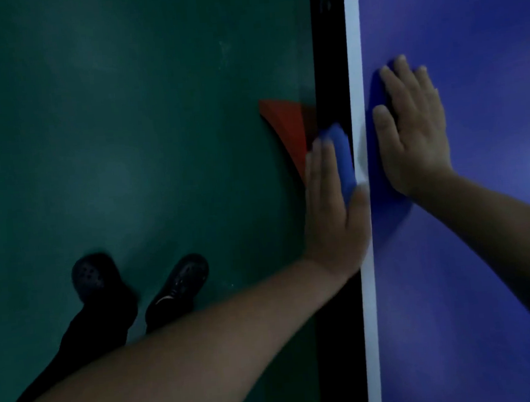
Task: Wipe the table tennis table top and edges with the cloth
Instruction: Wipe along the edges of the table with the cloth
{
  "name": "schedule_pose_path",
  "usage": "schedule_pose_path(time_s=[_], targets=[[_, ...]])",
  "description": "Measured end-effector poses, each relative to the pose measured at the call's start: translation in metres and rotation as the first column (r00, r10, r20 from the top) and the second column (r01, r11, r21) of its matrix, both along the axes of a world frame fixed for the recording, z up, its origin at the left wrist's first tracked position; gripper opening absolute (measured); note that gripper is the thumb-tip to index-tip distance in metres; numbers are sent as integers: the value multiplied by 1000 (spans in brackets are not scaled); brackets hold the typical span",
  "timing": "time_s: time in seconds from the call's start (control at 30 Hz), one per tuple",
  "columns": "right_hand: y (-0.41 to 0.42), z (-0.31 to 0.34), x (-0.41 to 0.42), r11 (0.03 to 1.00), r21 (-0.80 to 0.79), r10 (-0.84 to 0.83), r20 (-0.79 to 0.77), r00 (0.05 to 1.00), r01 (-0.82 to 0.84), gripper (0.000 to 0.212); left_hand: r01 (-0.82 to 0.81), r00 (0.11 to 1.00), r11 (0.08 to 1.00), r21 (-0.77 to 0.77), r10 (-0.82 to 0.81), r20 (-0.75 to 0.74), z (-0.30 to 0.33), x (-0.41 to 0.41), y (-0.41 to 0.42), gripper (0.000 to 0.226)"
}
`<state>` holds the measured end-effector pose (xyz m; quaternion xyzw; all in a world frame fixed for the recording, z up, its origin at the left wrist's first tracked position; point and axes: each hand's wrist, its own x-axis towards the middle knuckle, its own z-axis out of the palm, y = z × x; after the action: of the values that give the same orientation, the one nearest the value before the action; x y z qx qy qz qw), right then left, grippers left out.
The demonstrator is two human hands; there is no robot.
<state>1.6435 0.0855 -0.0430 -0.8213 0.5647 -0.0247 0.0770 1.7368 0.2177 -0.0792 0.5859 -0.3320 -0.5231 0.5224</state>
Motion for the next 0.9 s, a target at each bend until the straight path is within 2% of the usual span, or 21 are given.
schedule_pose_path(time_s=[0.07, 0.13, 0.3, 0.37, 0.67, 0.77, 0.9], targets=[[1, 0, 1, 1000, -4, 3, 5, 1000, -3, 58, -40, 998, 999, -6, 40, 39, -2, 14, -39, 70], [2, 0, -1, 1000, -10, 5, 17, 1000, -4, 58, -24, 997, 1000, -16, 25, 71, -1, 12, -37, 69], [2, -2, -2, 1000, -30, 10, 60, 998, -8, 55, 151, 989, 987, -59, -150, 21, 2, -12, 72, 66], [2, -3, -3, 999, -38, 12, 85, 996, -9, 55, 133, 991, 990, -52, -131, 42, 4, -18, 84, 67], [1, -5, -6, 999, -41, 17, 103, 995, -13, 54, -110, 993, 994, 2, 110, 42, -9, 27, -89, 71], [2, -4, -5, 999, -36, 15, 103, 995, -11, 54, -71, 996, 997, -7, 71, 46, -8, 10, -43, 65], [1, -5, -6, 999, -33, 18, 99, 995, -15, 54, 31, 999, 999, -19, -31, -33, 4, -19, 52, 65]])
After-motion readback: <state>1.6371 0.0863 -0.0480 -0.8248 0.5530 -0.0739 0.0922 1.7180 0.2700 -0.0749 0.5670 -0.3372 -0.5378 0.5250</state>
